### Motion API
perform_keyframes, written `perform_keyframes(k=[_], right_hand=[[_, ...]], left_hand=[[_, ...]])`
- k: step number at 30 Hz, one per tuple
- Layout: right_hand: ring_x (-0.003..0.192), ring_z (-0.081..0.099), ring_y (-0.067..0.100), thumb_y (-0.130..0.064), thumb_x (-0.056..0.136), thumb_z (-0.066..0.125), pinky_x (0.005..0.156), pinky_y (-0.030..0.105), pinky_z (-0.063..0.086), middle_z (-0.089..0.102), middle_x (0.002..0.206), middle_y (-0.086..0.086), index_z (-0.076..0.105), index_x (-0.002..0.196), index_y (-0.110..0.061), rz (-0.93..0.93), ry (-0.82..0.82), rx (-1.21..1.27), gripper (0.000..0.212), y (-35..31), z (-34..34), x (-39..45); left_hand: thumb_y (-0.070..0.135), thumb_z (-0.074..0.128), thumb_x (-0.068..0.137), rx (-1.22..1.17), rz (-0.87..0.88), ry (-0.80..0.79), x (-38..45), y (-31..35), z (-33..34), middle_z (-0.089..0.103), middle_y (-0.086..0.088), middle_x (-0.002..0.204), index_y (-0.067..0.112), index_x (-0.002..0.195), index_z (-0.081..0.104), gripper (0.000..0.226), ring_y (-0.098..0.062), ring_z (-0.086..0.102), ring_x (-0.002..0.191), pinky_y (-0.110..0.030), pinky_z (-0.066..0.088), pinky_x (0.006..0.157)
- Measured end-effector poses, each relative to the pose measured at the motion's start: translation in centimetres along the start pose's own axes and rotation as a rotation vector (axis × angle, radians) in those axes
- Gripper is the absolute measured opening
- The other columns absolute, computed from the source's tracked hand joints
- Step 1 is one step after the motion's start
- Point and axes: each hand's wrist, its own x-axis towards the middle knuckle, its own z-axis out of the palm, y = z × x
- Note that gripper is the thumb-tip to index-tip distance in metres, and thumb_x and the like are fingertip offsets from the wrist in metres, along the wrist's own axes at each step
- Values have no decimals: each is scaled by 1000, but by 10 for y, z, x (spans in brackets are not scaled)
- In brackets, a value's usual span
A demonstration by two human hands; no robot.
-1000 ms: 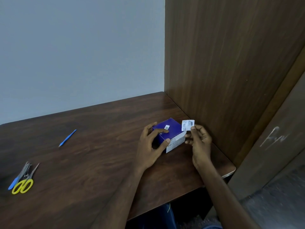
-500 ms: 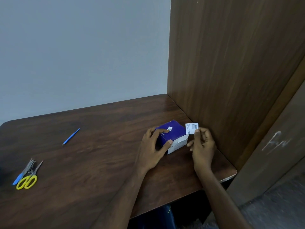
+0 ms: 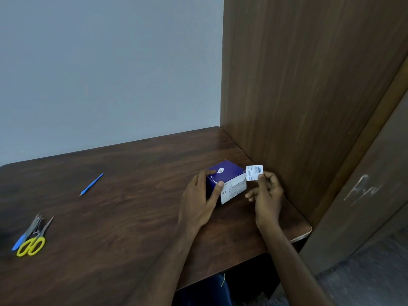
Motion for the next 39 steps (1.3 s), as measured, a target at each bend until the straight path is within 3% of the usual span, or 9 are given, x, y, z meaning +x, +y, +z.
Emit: perform_keyframes(k=[4,11,15,17,25,28,36,39], right_hand=[[45,60,14,-17,110,54,46,25,44,72,70,-4,63,98,-24,29,14,-15,17,2,0,2],[48,64,12,-16,110,53,48,25,49,73,81,9,65,109,-12,81,18,-24,13,3,-3,2],[46,63,12,-13,110,52,47,24,48,73,78,8,63,108,-10,71,8,18,12,2,-2,3],[45,62,12,-11,111,50,46,22,47,75,77,6,62,107,-9,67,-3,40,13,1,-1,2],[44,60,14,-11,111,50,45,23,46,78,77,7,62,99,-18,57,-22,79,18,3,0,3],[44,60,12,-11,111,51,45,22,45,76,71,2,62,100,-18,60,-17,72,17,3,0,3],[48,62,12,-15,111,53,47,23,47,74,76,3,64,114,-7,76,3,40,14,3,-2,2],[46,61,13,-17,111,53,45,22,46,73,85,9,64,113,-10,60,-4,53,13,2,-2,2]], left_hand=[[70,39,102,27,20,17,-1,-1,1,66,10,133,33,134,54,52,-5,63,109,-17,46,80],[66,37,107,56,38,44,-3,-3,6,70,8,120,33,115,51,37,-6,65,96,-23,50,72],[72,27,104,28,23,74,-4,1,4,71,7,111,30,110,52,49,-6,63,89,-22,42,69],[70,27,104,17,7,77,-3,1,3,70,7,106,32,105,48,44,-7,62,85,-21,39,69],[63,28,107,-20,-16,104,-3,-2,4,68,12,95,26,102,54,46,-7,62,82,-28,43,71],[65,30,106,-22,-5,96,-3,-2,5,71,10,103,24,107,56,48,-8,65,88,-29,48,74],[62,40,99,-7,46,43,-6,-3,2,67,3,130,23,128,57,52,-9,64,112,-5,38,77],[64,37,101,-19,35,68,-5,-1,3,70,4,125,23,126,58,52,-9,65,106,-7,40,76]])
